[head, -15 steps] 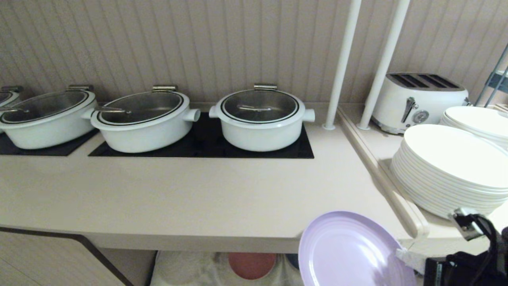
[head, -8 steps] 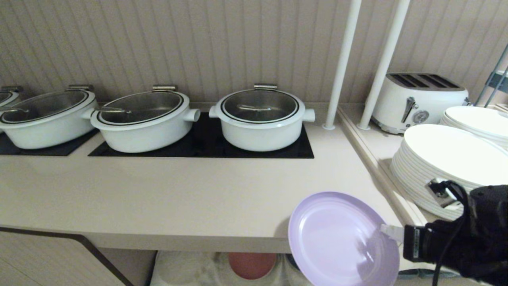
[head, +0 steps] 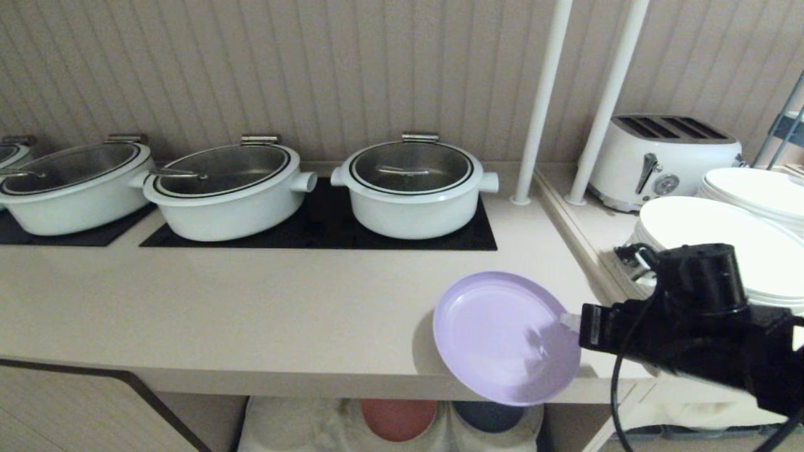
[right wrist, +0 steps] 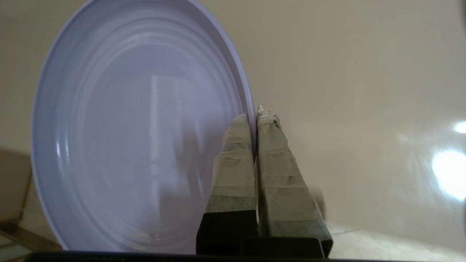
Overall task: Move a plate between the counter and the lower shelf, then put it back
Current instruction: Put the plate
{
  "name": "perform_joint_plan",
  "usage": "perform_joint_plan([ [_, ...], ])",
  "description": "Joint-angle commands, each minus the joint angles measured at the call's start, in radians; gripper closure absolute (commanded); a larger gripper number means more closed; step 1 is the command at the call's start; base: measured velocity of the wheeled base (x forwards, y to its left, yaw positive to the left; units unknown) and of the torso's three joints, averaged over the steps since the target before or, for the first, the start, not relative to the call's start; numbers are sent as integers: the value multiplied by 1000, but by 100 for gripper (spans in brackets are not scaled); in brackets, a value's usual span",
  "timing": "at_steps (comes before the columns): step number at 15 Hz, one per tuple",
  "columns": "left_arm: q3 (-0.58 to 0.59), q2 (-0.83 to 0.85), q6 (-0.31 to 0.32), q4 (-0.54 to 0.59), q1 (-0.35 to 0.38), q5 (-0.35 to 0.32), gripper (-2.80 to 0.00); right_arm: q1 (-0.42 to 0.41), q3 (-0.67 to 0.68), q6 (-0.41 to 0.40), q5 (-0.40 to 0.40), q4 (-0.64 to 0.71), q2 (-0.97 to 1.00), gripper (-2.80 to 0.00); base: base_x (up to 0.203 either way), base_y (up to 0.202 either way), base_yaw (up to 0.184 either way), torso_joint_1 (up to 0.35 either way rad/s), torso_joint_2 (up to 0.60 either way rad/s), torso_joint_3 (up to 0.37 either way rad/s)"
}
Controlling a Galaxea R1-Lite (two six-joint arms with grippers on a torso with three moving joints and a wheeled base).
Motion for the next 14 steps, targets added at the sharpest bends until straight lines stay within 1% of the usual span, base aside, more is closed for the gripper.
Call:
perform_joint_plan([
  [1,0,1,0,0,0,0,0,-3,-103,24,-1,0,118,0,0,0,0,0,0,0],
  [6,0,1,0,0,0,0,0,-38,-303,84,-10,117,219,0,0,0,0,0,0,0],
  [8,0,1,0,0,0,0,0,-65,-370,89,-47,181,260,0,0,0,0,0,0,0],
  [9,0,1,0,0,0,0,0,-82,-397,89,-62,192,281,0,0,0,0,0,0,0],
  [11,0,1,0,0,0,0,0,-117,-437,91,-68,210,305,0,0,0,0,0,0,0],
  [14,0,1,0,0,0,0,0,-143,-453,91,-65,217,322,0,0,0,0,0,0,0],
])
